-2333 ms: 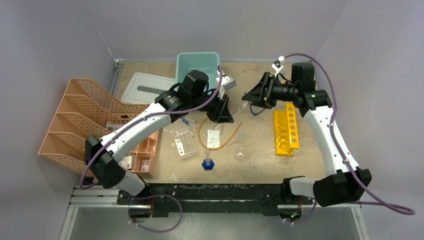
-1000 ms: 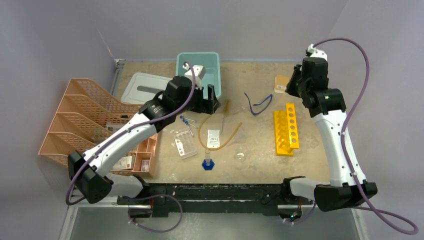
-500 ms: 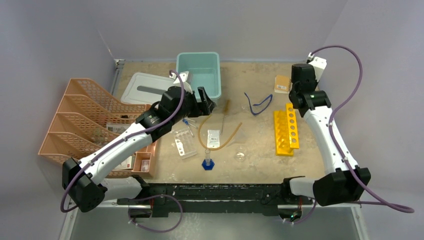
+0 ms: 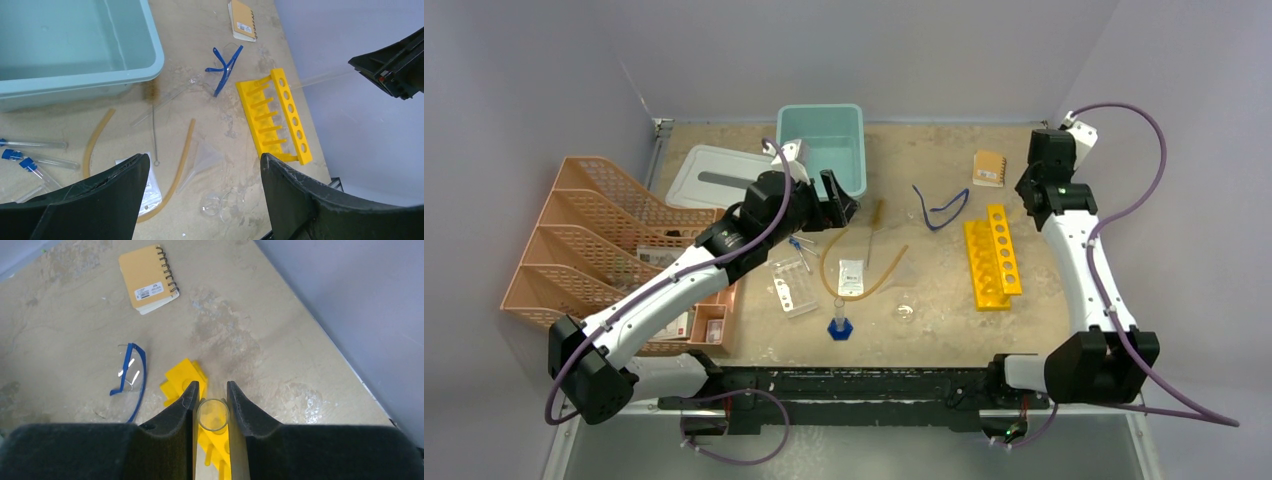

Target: Organize the chemistry lab equipment

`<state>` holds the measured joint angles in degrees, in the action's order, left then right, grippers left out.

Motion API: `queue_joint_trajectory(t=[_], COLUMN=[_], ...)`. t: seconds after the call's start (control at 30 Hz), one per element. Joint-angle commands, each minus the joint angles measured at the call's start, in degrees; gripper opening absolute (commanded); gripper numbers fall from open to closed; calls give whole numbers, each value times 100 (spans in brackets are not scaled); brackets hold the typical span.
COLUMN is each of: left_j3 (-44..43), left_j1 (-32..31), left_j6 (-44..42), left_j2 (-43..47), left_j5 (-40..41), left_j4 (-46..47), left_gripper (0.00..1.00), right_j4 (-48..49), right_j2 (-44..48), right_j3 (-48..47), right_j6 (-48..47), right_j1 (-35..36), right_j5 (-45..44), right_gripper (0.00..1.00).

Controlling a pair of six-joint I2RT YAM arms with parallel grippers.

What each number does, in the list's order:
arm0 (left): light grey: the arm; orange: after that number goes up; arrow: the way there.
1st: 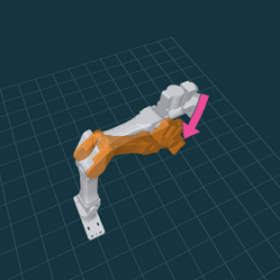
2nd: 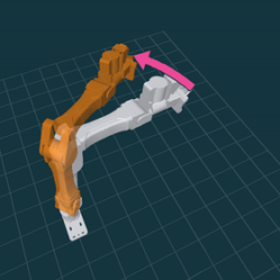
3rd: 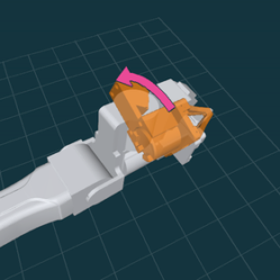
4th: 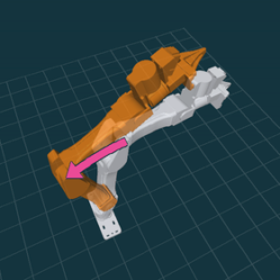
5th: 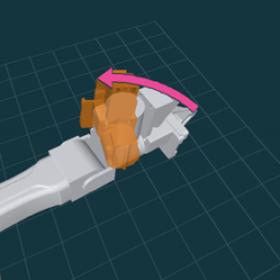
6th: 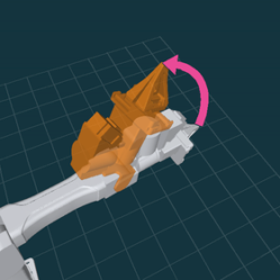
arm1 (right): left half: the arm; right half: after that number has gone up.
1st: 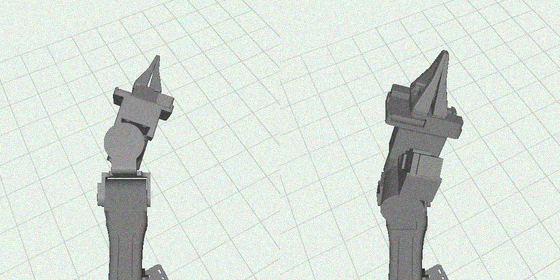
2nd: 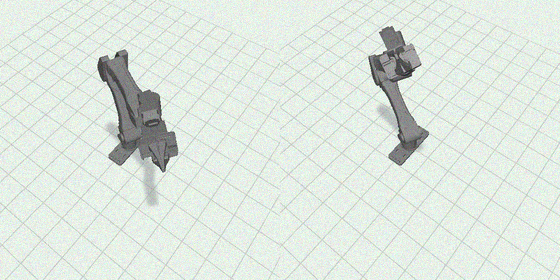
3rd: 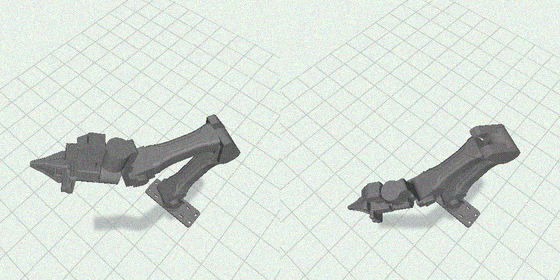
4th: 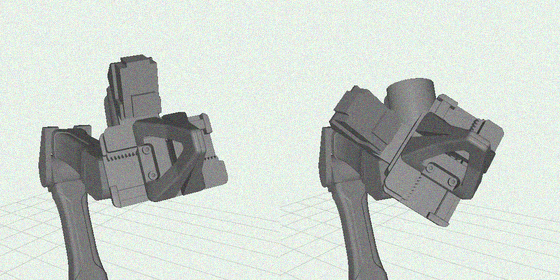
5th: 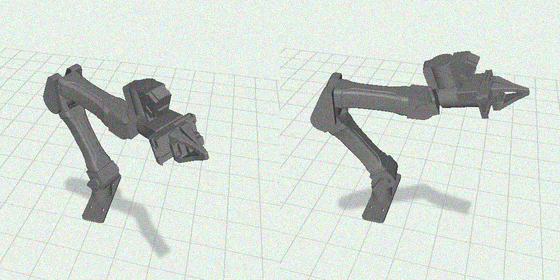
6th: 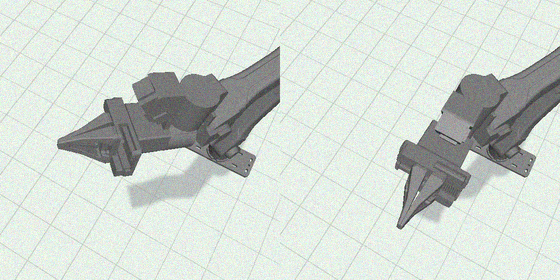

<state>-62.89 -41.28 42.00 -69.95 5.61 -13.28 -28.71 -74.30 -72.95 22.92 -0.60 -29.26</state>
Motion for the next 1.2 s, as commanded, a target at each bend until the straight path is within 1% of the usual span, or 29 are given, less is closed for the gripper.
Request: queue_joint_trajectory(t=[0.0,0.2,0.37,0.47,0.63,0.77,1.03,1.17], left_j3=[16,84,156,181,215,258,252,247], left_j1=[5,5,-1,4,1,2,4,-1], left_j6=[36,69,123,167,220,256,281,295], left_j2=[133,163,166,160,157,161,101,66], left_j5=[-45,108,172,188,210,252,296,309], left_j4=[352,379,434,465,474,475,476,475], left_gripper=[80,80,80,80,80,80,80,79], right_j4=[-48,-163,-191,-161,-116,-44,402,822], right_j2=[64,158,147,114,-13,-44,-228,-294], right_j3=[-90,-416,-644,-647,-517,-304,92,332], right_j6=[152,-73,-177,-215,-287,-365,-554,-545], right_j1=[-89,-89,-89,-89,-89,-89,-89,-88], right_j5=[321,298,747,856,1079,1084,895,581], right_gripper=[12,12,12,11,11,11,11,11])
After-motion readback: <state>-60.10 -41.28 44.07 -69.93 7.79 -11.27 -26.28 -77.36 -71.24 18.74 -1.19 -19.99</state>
